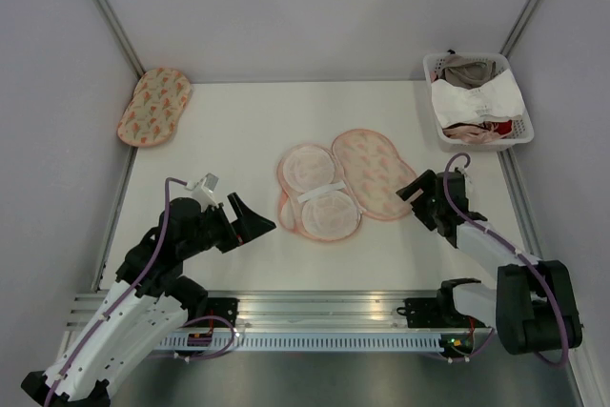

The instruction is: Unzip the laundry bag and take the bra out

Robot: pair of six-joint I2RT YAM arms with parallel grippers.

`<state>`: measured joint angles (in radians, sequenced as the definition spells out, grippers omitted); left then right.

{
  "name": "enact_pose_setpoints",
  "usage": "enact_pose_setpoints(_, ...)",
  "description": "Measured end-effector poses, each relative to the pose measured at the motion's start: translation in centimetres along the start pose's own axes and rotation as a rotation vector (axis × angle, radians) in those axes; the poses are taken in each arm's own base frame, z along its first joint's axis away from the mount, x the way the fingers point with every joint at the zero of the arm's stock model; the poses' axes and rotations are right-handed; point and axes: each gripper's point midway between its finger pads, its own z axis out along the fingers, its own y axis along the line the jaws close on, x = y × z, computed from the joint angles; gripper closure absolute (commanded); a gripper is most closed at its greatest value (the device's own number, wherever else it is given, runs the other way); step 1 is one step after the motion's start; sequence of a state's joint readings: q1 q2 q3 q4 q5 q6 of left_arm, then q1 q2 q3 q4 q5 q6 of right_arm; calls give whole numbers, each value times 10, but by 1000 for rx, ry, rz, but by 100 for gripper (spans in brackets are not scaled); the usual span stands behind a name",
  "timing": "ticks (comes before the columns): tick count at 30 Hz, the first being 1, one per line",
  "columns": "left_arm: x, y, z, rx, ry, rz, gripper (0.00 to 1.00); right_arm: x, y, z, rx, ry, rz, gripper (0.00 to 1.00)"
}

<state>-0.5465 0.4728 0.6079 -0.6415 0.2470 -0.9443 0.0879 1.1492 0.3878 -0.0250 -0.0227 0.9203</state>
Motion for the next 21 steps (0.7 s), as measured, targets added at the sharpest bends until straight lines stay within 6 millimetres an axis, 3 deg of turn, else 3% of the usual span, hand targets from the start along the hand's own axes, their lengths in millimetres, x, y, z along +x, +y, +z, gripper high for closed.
enact_pose_setpoints(1, 0, 0, 0, 0, 0, 0, 0, -2, 2, 3, -9, -10, 5, 23)
enact_pose_setpoints(5, 0, 0, 0, -1, 0, 0, 0, -4, 0, 21, -3, -26, 17, 86)
enact_pose_setpoints(7, 0, 0, 0, -2, 0, 0, 0, -4, 1, 34, -1, -22, 32, 100)
enact_pose_setpoints(11, 1, 2, -4, -11, -2, -1, 0, -13, 15, 50, -31, -31, 29, 100)
enact_pose_setpoints(14, -1, 0, -12, -9, -21, 1, 0, -15, 14, 47, -26, -38, -2, 100)
enact_pose_setpoints(18, -11, -10, -26, 15, -79, 13, 0, -28, 18, 25, -21, -94, -71, 99)
enact_pose_setpoints(21, -17, -15, -35, 18, -112, 17, 0, -49, 37, -4, -55, -186, -162, 100)
